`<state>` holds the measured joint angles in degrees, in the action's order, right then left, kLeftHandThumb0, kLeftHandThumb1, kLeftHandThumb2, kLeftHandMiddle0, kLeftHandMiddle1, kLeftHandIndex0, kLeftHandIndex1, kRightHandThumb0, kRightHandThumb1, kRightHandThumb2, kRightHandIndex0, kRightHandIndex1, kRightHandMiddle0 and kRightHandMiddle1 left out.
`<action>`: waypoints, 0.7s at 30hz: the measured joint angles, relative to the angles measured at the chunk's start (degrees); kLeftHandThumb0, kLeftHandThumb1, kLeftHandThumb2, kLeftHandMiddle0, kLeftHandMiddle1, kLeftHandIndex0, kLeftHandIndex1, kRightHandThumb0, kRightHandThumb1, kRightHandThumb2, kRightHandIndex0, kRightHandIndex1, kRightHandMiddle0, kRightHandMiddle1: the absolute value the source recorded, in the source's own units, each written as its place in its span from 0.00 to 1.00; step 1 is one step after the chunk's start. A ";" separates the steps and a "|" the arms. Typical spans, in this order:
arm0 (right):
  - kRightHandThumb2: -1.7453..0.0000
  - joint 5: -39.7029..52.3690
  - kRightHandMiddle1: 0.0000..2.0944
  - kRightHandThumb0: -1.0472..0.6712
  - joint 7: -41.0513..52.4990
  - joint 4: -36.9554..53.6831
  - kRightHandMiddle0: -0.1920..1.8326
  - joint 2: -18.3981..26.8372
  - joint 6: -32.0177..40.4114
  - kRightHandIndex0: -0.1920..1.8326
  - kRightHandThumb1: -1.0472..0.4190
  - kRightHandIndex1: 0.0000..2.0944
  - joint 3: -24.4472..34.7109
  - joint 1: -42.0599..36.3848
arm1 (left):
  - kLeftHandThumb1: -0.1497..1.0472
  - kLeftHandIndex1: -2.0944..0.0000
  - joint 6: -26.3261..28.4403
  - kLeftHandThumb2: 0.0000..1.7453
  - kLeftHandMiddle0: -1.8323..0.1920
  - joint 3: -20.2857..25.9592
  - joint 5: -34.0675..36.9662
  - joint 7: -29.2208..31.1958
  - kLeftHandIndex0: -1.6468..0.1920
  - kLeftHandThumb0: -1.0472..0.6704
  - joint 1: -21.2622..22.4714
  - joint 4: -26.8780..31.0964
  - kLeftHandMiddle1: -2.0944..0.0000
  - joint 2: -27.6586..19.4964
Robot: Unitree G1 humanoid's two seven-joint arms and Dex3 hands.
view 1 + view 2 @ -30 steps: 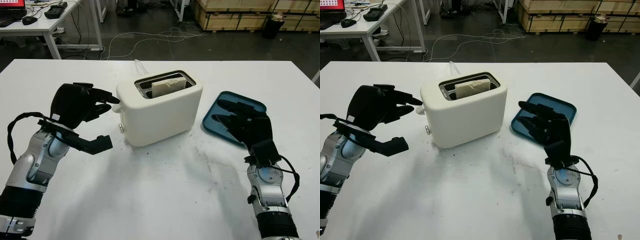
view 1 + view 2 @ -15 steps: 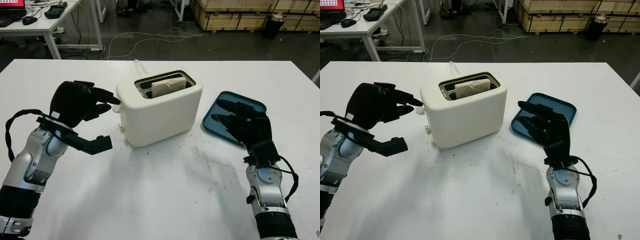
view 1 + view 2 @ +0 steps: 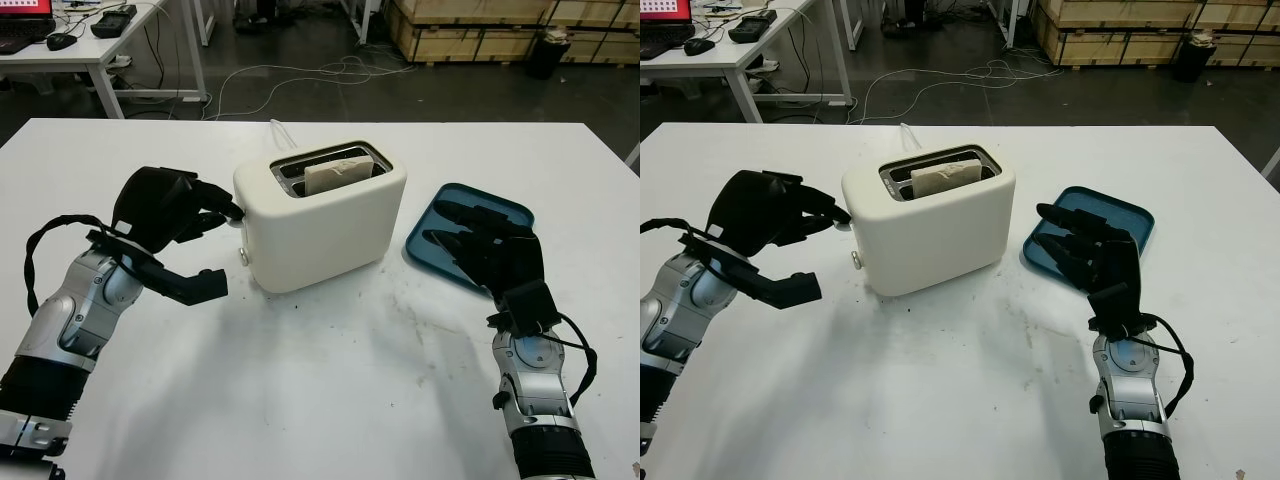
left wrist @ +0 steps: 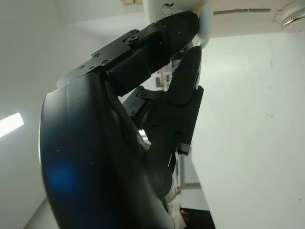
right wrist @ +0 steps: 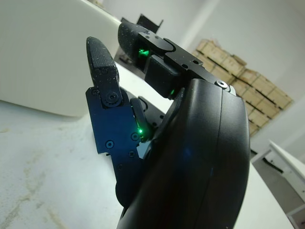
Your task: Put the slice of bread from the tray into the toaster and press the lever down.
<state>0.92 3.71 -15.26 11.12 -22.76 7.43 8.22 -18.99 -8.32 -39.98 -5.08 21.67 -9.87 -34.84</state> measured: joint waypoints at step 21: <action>1.00 -0.02 0.00 0.36 0.54 0.71 0.61 0.00 0.64 0.68 0.12 0.00 -0.13 -0.26 | 0.84 0.93 -0.06 0.00 0.44 -0.41 -0.60 0.26 0.24 0.54 1.18 -1.07 0.31 -0.26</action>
<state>0.90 4.25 -14.55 11.12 -22.13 7.30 7.96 -19.05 -8.73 -40.58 -4.82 22.86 -10.94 -35.11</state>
